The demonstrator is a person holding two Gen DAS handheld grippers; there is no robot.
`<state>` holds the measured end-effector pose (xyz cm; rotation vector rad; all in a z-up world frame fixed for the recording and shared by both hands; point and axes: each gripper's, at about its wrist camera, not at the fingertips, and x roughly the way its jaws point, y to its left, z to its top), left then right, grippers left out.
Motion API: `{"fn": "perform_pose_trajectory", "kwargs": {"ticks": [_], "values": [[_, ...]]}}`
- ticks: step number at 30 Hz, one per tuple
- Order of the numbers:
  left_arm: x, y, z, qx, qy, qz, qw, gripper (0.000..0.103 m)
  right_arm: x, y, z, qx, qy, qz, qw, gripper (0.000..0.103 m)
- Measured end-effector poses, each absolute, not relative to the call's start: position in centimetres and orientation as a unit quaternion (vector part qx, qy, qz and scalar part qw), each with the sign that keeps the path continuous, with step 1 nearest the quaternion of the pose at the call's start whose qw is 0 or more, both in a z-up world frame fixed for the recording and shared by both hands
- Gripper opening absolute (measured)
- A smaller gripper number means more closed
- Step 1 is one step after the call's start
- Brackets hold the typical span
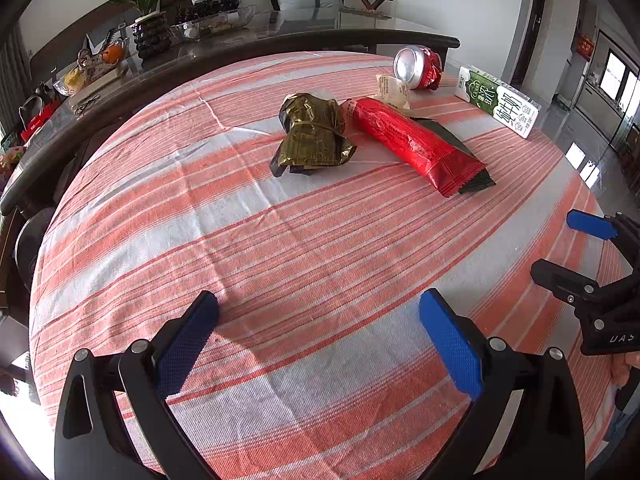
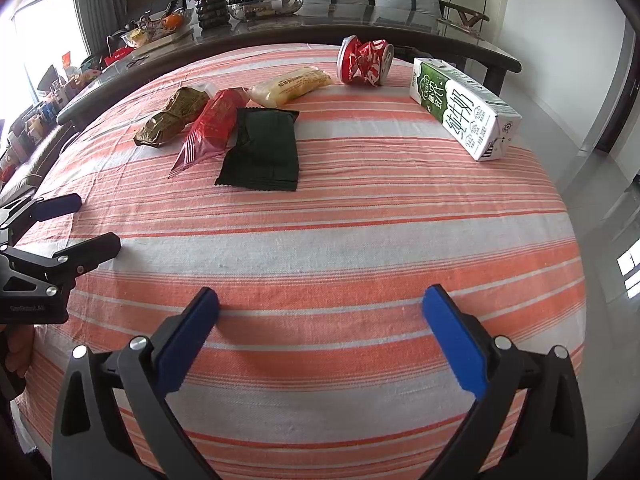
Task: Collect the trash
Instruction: 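Grasp the gold foil snack bag with the left tool while the right tool grasps the milk carton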
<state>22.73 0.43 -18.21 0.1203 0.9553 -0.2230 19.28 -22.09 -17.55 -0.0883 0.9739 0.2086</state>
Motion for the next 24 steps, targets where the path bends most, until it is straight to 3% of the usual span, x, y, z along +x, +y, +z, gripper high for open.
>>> {"fn": "perform_pose_trajectory", "kwargs": {"ticks": [7, 16, 20, 24], "values": [[24.0, 0.9, -17.5, 0.044, 0.454, -0.152, 0.877, 0.099, 19.3, -22.1, -17.5, -0.042, 0.467, 0.100, 0.878, 0.098], [32.1, 0.3, -16.5, 0.019, 0.458, -0.181, 0.870, 0.099, 19.2, -22.3, -17.4, -0.038, 0.465, 0.098, 0.879, 0.098], [33.7, -0.3, -17.4, 0.040, 0.470, -0.176, 0.864, 0.088, 20.3, -26.5, -15.9, 0.023, 0.437, 0.068, 0.897, 0.098], [33.9, -0.8, -17.9, 0.073, 0.460, -0.171, 0.868, 0.083, 25.7, -30.5, -12.9, -0.032, 0.418, 0.038, 0.907, 0.098]]}}
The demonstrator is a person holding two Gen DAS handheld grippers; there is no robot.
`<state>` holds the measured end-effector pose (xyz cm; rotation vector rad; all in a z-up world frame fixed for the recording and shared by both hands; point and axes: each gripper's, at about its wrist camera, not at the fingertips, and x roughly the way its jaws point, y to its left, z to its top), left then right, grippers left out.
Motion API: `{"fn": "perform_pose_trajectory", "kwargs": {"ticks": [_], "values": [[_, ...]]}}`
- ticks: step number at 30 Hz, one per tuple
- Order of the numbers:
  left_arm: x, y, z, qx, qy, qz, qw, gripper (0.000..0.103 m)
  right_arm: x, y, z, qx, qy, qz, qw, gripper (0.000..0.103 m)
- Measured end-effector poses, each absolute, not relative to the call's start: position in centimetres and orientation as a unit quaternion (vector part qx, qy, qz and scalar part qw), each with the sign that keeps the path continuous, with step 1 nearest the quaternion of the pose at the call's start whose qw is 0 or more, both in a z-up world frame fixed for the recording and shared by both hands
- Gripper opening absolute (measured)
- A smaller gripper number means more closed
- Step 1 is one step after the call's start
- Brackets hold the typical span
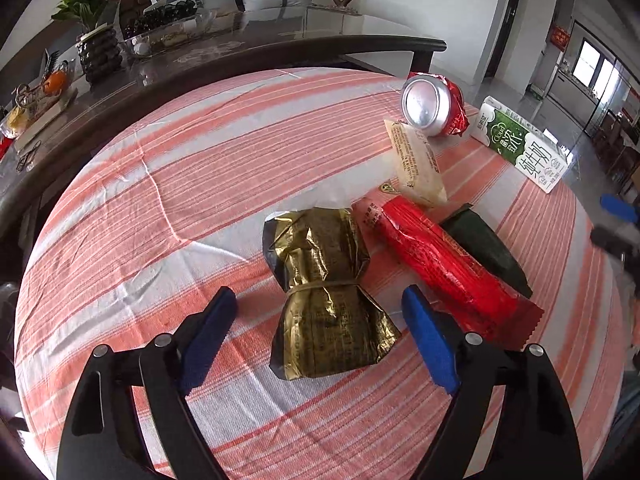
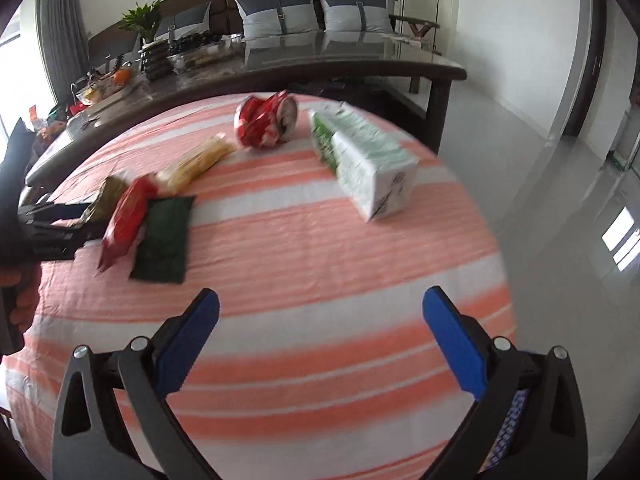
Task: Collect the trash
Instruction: 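Grasp the gold foil snack bag with the left tool while the right tool grasps the milk carton, then carry the foil bag and milk carton over the wastebasket and open both tools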
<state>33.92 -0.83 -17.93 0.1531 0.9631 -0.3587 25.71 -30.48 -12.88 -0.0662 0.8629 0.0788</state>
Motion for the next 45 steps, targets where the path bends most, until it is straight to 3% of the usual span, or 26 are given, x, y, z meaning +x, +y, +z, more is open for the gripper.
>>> {"fn": "perform_pose_trajectory", "kwargs": {"ticks": [3, 5, 7, 9, 12, 13, 16, 24, 28, 30, 33, 35, 36, 39, 45], "values": [[34.3, -0.9, -17.8, 0.084, 0.453, -0.171, 0.871, 0.070, 30.5, -30.7, -11.9, -0.075, 0.436, 0.061, 0.895, 0.098], [34.6, -0.7, -17.7, 0.083, 0.449, -0.172, 0.873, 0.052, 33.1, -29.9, -12.3, -0.112, 0.448, 0.064, 0.885, 0.098], [34.8, -0.4, -17.5, 0.080, 0.448, -0.174, 0.873, 0.042, 35.1, -29.6, -12.9, -0.125, 0.458, 0.061, 0.878, 0.098], [34.7, 0.0, -17.5, 0.076, 0.447, -0.179, 0.873, 0.040, 36.5, -29.9, -13.9, -0.110, 0.483, 0.062, 0.866, 0.095], [33.6, 0.5, -17.4, 0.078, 0.446, -0.183, 0.873, 0.039, 36.8, -30.6, -14.4, -0.093, 0.501, 0.059, 0.859, 0.050], [33.0, 0.7, -17.2, 0.078, 0.445, -0.184, 0.873, 0.039, 36.3, -30.9, -14.3, -0.086, 0.499, 0.060, 0.860, 0.044], [30.7, 1.5, -16.4, 0.064, 0.443, -0.195, 0.873, 0.039, 33.6, -31.5, -13.4, -0.042, 0.498, 0.076, 0.863, 0.042], [23.5, 2.3, -14.9, 0.016, 0.444, -0.249, 0.860, 0.039, 21.3, -32.3, -12.9, 0.249, 0.503, 0.209, 0.801, 0.042], [21.8, 1.3, -16.2, 0.021, 0.456, -0.254, 0.853, 0.040, 18.1, -33.0, -15.7, 0.288, 0.517, 0.204, 0.780, 0.043], [21.6, 1.1, -16.9, 0.032, 0.462, -0.249, 0.850, 0.042, 17.3, -34.1, -15.5, 0.285, 0.508, 0.174, 0.794, 0.052], [21.1, 0.8, -17.3, 0.054, 0.456, -0.250, 0.852, 0.048, 17.0, -35.2, -14.5, 0.245, 0.506, 0.129, 0.817, 0.057], [20.9, 0.6, -17.3, 0.064, 0.454, -0.249, 0.853, 0.075, 17.4, -34.8, -13.3, 0.185, 0.505, 0.108, 0.836, 0.066], [20.8, 0.5, -17.2, 0.068, 0.451, -0.245, 0.856, 0.079, 17.4, -34.1, -12.5, 0.151, 0.503, 0.103, 0.845, 0.072], [20.5, 0.2, -17.2, 0.073, 0.452, -0.243, 0.855, 0.082, 17.7, -31.2, -11.2, 0.071, 0.503, 0.113, 0.854, 0.084], [20.5, -0.2, -17.1, 0.097, 0.455, -0.225, 0.856, 0.082, 19.8, -25.9, -12.9, -0.051, 0.548, 0.109, 0.828, 0.086]]}}
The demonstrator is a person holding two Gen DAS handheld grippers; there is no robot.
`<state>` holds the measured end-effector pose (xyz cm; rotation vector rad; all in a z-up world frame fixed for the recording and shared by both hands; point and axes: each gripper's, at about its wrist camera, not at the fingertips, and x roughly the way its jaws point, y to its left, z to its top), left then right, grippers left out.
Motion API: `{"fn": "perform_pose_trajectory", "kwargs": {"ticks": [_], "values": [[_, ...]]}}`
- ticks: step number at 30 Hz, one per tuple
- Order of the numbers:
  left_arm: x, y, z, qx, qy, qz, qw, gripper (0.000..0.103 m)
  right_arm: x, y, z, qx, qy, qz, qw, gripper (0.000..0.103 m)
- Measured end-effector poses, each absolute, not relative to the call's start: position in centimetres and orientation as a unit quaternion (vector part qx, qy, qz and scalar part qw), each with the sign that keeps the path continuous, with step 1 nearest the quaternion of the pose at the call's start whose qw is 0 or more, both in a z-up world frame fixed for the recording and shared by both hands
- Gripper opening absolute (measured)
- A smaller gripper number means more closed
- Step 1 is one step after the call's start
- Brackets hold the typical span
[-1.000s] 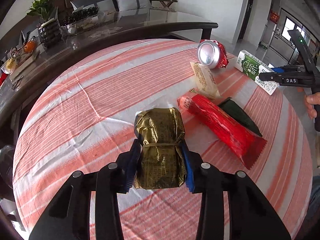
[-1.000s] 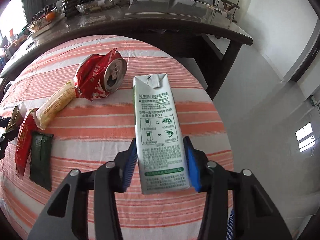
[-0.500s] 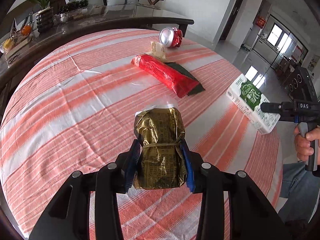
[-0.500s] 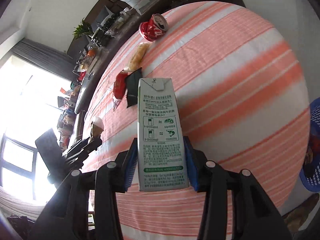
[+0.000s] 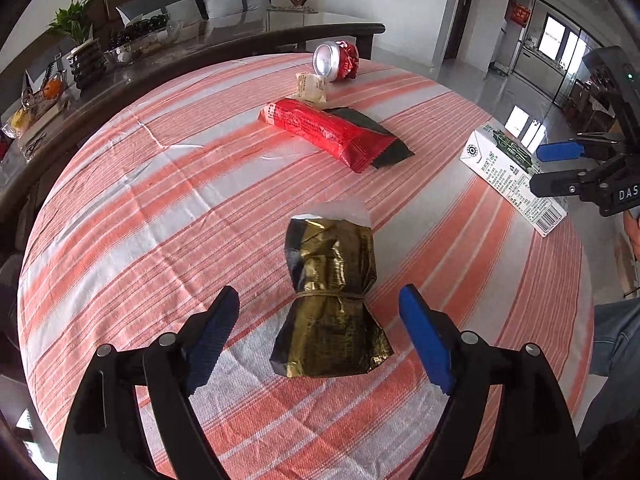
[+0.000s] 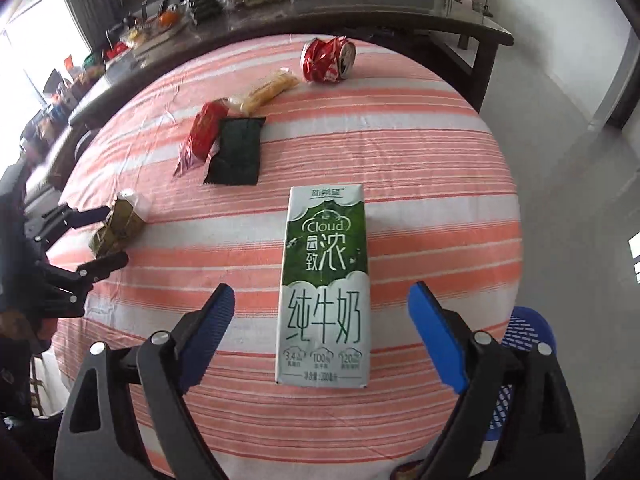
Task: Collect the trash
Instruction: 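Carry the foil bag and milk carton over the wastebasket and open both tools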
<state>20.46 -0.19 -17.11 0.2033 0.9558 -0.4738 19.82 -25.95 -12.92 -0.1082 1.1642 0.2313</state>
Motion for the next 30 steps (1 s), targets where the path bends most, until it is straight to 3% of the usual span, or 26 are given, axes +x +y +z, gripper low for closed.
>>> {"fn": "perform_pose_trajectory", "kwargs": {"ticks": [3, 4, 5, 6, 10, 17, 21, 30], "values": [[20.7, -0.1, -17.1, 0.102, 0.456, -0.217, 0.857, 0.070, 20.5, -25.8, -14.1, -0.063, 0.559, 0.105, 0.820, 0.084], [20.8, -0.2, -17.2, 0.104, 0.459, -0.217, 0.855, 0.058, 20.5, -26.0, -14.2, -0.062, 0.561, 0.106, 0.818, 0.065], [20.8, -0.3, -17.4, 0.108, 0.462, -0.218, 0.853, 0.049, 20.5, -26.2, -14.2, -0.062, 0.562, 0.104, 0.818, 0.053], [20.8, -0.3, -17.3, 0.112, 0.458, -0.217, 0.855, 0.048, 20.3, -26.5, -14.1, -0.058, 0.560, 0.104, 0.820, 0.048], [20.5, -0.6, -16.7, 0.097, 0.455, -0.229, 0.855, 0.039, 18.6, -27.5, -12.5, -0.037, 0.539, 0.111, 0.834, 0.048], [19.3, -4.4, -14.4, 0.061, 0.445, -0.287, 0.846, 0.034, 15.2, -32.9, -9.6, 0.091, 0.489, 0.132, 0.857, 0.048], [17.8, -9.4, -12.9, 0.072, 0.430, -0.332, 0.836, 0.034, 12.5, -38.5, -8.4, 0.154, 0.459, 0.106, 0.868, 0.048], [14.6, -25.7, -12.2, 0.101, 0.422, -0.447, 0.782, 0.033, 7.7, -52.0, -11.0, 0.160, 0.456, -0.047, 0.874, 0.048]]}}
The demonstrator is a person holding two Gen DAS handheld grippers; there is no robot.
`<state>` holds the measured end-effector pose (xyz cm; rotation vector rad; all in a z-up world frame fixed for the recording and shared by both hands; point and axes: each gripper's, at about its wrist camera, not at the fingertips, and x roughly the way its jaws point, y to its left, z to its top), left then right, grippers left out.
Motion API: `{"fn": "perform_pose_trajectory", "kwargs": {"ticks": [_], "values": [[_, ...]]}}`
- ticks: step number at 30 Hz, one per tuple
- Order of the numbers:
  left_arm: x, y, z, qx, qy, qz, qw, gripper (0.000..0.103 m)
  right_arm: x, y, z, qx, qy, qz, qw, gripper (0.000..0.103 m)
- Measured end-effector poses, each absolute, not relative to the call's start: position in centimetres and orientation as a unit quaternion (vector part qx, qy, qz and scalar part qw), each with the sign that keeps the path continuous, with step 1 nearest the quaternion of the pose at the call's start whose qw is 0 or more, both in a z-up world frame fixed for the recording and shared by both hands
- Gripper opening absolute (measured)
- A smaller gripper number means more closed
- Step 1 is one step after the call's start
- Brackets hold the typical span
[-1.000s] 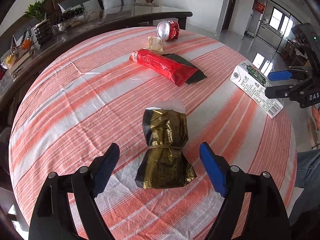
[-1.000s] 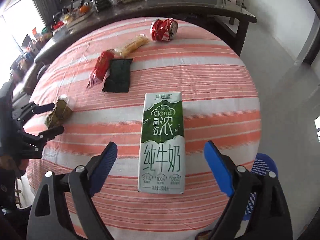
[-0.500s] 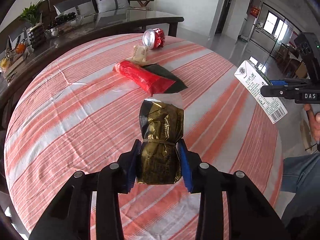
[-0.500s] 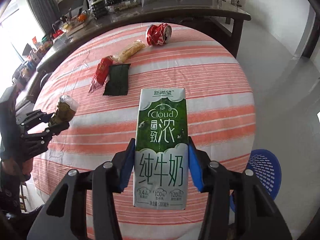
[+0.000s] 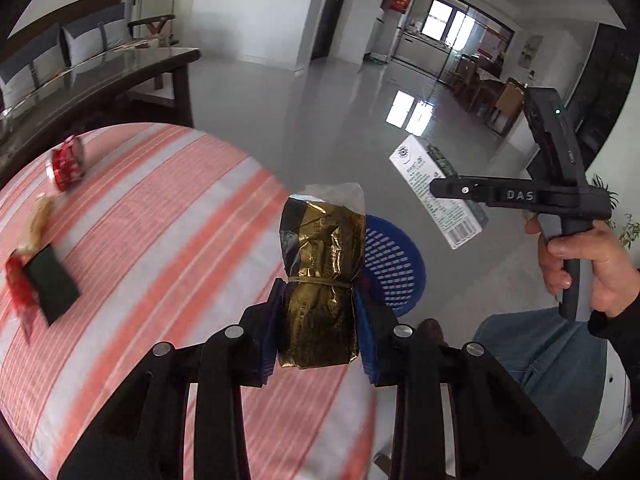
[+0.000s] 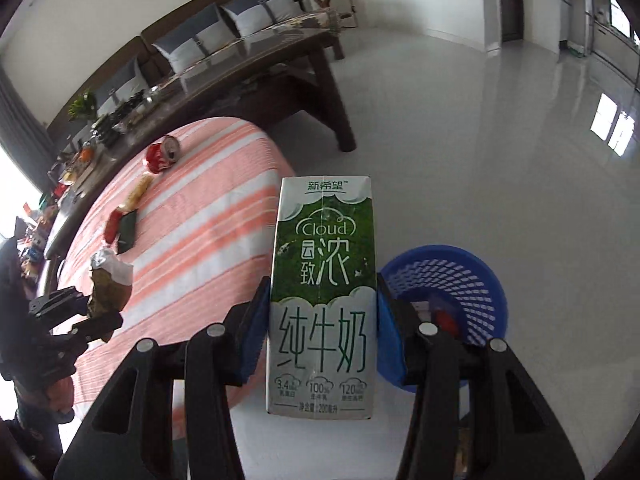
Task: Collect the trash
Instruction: 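Carry the foil bag and milk carton over the wastebasket and open both tools, then move both tools back over the table toward the remaining wrappers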
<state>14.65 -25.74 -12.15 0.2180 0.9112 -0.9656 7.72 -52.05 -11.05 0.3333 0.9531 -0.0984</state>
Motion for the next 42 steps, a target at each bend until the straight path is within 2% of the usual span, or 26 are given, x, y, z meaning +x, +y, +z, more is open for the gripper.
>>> {"fn": "perform_pose_trajectory", "kwargs": {"ticks": [8, 15, 18, 19, 20, 21, 23, 27, 29, 31, 33, 37, 42], "values": [[14.4, -39.9, -17.0, 0.117, 0.460, -0.472, 0.743, 0.035, 7.0, -60.1, -17.5, 0.195, 0.475, -0.110, 0.851, 0.048], [15.9, -46.0, -23.0, 0.130, 0.492, -0.450, 0.734, 0.035, 7.9, -64.0, -22.5, 0.238, 0.477, -0.119, 0.838, 0.048], [16.5, -47.6, -24.5, 0.141, 0.486, -0.446, 0.738, 0.042, 8.1, -65.5, -24.7, 0.265, 0.470, -0.124, 0.833, 0.049], [16.1, -48.2, -24.9, 0.143, 0.481, -0.441, 0.744, 0.056, 8.1, -65.8, -25.5, 0.272, 0.466, -0.122, 0.833, 0.054], [16.2, -48.6, -25.2, 0.144, 0.476, -0.434, 0.751, 0.073, 8.1, -66.2, -26.2, 0.281, 0.463, -0.126, 0.831, 0.064], [16.3, -48.7, -25.3, 0.143, 0.471, -0.427, 0.758, 0.076, 7.8, -66.5, -26.7, 0.288, 0.456, -0.138, 0.831, 0.085], [16.4, -48.6, -25.1, 0.138, 0.471, -0.422, 0.762, 0.077, 6.9, -67.1, -27.3, 0.308, 0.440, -0.150, 0.830, 0.085], [16.2, -46.2, -22.6, 0.123, 0.461, -0.424, 0.770, 0.083, 5.4, -67.1, -26.1, 0.300, 0.427, -0.182, 0.834, 0.086], [15.6, -44.0, -20.6, 0.108, 0.448, -0.434, 0.774, 0.089, 5.3, -66.1, -24.2, 0.275, 0.417, -0.194, 0.844, 0.090], [14.5, -41.1, -18.3, 0.103, 0.429, -0.439, 0.783, 0.093, 4.6, -64.8, -22.2, 0.246, 0.401, -0.197, 0.860, 0.098], [13.3, -37.8, -16.5, 0.103, 0.413, -0.437, 0.793, 0.096, 4.4, -62.7, -20.2, 0.223, 0.387, -0.189, 0.875, 0.098], [11.4, -29.8, -15.5, 0.111, 0.409, -0.401, 0.812, 0.096, 4.0, -56.3, -17.5, 0.191, 0.378, -0.145, 0.894, 0.098], [11.0, -19.8, -16.1, 0.131, 0.416, -0.309, 0.845, 0.096, 5.8, -45.5, -16.5, 0.137, 0.405, -0.057, 0.902, 0.098]]}}
